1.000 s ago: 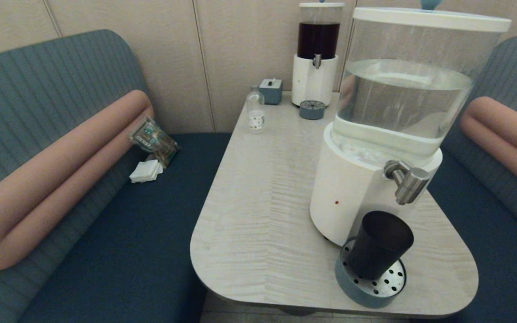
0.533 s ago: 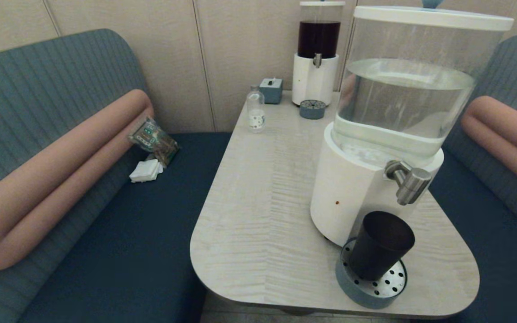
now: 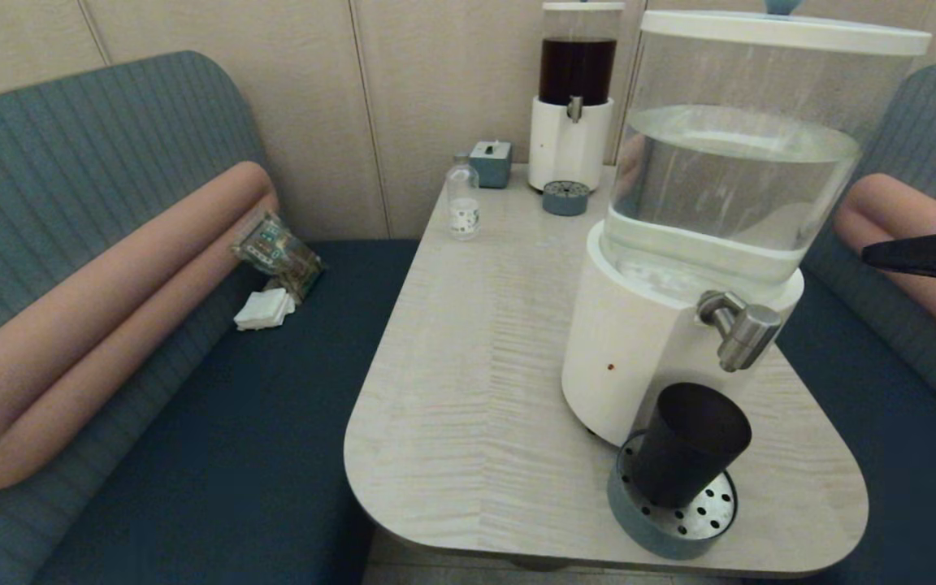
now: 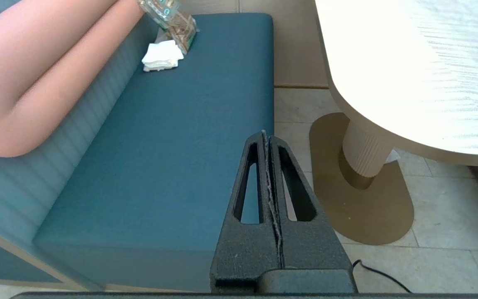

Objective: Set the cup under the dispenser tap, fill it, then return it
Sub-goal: Turn on the faucet

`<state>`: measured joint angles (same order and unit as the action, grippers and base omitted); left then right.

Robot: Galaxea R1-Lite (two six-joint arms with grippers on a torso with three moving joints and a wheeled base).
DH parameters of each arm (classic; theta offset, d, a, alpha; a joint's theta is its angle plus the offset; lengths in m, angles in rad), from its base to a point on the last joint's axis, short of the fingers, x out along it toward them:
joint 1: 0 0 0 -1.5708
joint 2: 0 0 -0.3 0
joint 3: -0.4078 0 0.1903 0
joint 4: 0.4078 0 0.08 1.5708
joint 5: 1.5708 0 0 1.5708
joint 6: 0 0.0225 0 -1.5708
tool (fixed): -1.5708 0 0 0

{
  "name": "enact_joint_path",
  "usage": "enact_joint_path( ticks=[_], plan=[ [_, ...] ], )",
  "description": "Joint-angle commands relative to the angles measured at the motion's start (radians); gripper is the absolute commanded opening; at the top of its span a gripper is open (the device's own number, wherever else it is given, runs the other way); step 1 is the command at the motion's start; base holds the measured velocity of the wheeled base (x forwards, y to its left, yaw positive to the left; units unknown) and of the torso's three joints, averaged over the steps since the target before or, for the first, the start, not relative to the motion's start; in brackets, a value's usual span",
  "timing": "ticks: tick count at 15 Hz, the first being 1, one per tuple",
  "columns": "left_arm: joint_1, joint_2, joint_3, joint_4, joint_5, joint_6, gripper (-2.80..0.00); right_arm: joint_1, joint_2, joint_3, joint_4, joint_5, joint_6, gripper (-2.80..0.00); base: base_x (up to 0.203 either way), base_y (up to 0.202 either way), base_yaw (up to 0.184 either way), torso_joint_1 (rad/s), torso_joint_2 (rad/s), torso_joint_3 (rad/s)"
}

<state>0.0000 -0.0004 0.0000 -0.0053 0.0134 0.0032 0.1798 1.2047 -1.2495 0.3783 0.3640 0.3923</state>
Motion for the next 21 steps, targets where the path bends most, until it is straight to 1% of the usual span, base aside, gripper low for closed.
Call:
enact_joint_path(
  ticks=[1,4,7,10,11,12,13,14,15,18,21],
  plan=[
    [0.0,0.002,0.002,-0.001,0.0,0.0,-2.8,0.0,-0.025,0.035,-0.033,0.016,0.01,-2.8,0.0,0.0,0.0,0.0,0.0,0.0],
    [0.0,0.002,0.002,-0.001,0.0,0.0,-2.8,-0.006,0.008,0.027,-0.047,0.007,0.002,-2.8,0.0,0.0,0.0,0.0,0.0,0.0],
    [0.0,0.002,0.002,-0.001,0.0,0.0,-2.8,-0.012,0.056,0.023,-0.032,0.006,-0.031,-2.8,0.0,0.0,0.0,0.0,0.0,0.0],
    [0.0,0.002,0.002,-0.001,0.0,0.0,-2.8,-0.009,0.119,-0.024,0.032,0.002,-0.049,-2.8,0.0,0.0,0.0,0.0,0.0,0.0],
    [0.0,0.002,0.002,-0.001,0.0,0.0,-2.8,-0.007,0.134,-0.059,0.059,-0.004,-0.073,-2.8,0.0,0.0,0.0,0.0,0.0,0.0],
    [-0.002,0.002,0.002,-0.001,0.0,0.0,-2.8,-0.003,0.147,-0.092,0.089,-0.033,-0.104,-2.8,0.0,0.0,0.0,0.0,0.0,0.0],
    [0.0,0.002,0.002,-0.001,0.0,0.0,-2.8,0.014,0.156,-0.11,0.113,-0.085,-0.126,-2.8,0.0,0.0,0.0,0.0,0.0,0.0],
    [0.0,0.002,0.002,-0.001,0.0,0.0,-2.8,0.029,0.163,-0.122,0.12,-0.109,-0.134,-2.8,0.0,0.0,0.0,0.0,0.0,0.0],
    [0.0,0.002,0.002,-0.001,0.0,0.0,-2.8,0.032,0.17,-0.129,0.122,-0.111,-0.138,-2.8,0.0,0.0,0.0,0.0,0.0,0.0],
    [0.0,0.002,0.002,-0.001,0.0,0.0,-2.8,0.033,0.202,-0.133,0.123,-0.114,-0.185,-2.8,0.0,0.0,0.0,0.0,0.0,0.0],
    [0.0,0.002,0.002,-0.001,0.0,0.0,-2.8,0.06,0.221,-0.148,0.124,-0.114,-0.201,-2.8,0.0,0.0,0.0,0.0,0.0,0.0]
  ],
)
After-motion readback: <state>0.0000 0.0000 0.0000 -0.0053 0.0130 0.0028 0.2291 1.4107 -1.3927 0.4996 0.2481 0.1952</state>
